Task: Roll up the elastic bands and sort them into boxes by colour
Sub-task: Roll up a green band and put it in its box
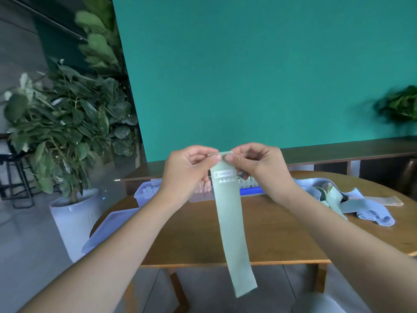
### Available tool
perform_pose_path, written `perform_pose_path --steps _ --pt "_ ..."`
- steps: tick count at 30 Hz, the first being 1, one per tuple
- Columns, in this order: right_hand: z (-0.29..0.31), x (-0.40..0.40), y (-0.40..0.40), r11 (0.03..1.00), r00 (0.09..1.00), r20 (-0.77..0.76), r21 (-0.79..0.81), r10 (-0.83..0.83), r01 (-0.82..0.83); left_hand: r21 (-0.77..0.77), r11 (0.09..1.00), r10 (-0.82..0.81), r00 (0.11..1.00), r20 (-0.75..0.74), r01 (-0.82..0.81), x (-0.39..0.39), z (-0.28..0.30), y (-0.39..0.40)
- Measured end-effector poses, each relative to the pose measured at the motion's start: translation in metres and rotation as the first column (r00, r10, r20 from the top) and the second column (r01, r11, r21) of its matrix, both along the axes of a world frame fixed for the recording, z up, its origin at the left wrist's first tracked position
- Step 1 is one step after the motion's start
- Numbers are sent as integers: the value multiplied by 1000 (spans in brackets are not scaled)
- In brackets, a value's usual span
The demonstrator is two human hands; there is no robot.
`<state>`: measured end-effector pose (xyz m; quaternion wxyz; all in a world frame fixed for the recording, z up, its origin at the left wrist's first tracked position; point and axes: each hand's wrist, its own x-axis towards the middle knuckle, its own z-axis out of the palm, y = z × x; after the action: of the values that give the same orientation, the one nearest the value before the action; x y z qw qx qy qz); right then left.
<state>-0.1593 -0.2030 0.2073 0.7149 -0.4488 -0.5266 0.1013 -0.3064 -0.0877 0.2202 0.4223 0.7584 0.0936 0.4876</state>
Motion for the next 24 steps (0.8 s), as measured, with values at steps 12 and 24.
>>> perform_pose_path --steps 12,24 --pt "-76 30 50 960 995 101 -276 -15 42 -50 992 100 973 -208 -112 19 -84 53" --pt "-156 79 130 865 997 67 -499 -23 54 -232 956 88 927 -365 -182 60 -165 128"
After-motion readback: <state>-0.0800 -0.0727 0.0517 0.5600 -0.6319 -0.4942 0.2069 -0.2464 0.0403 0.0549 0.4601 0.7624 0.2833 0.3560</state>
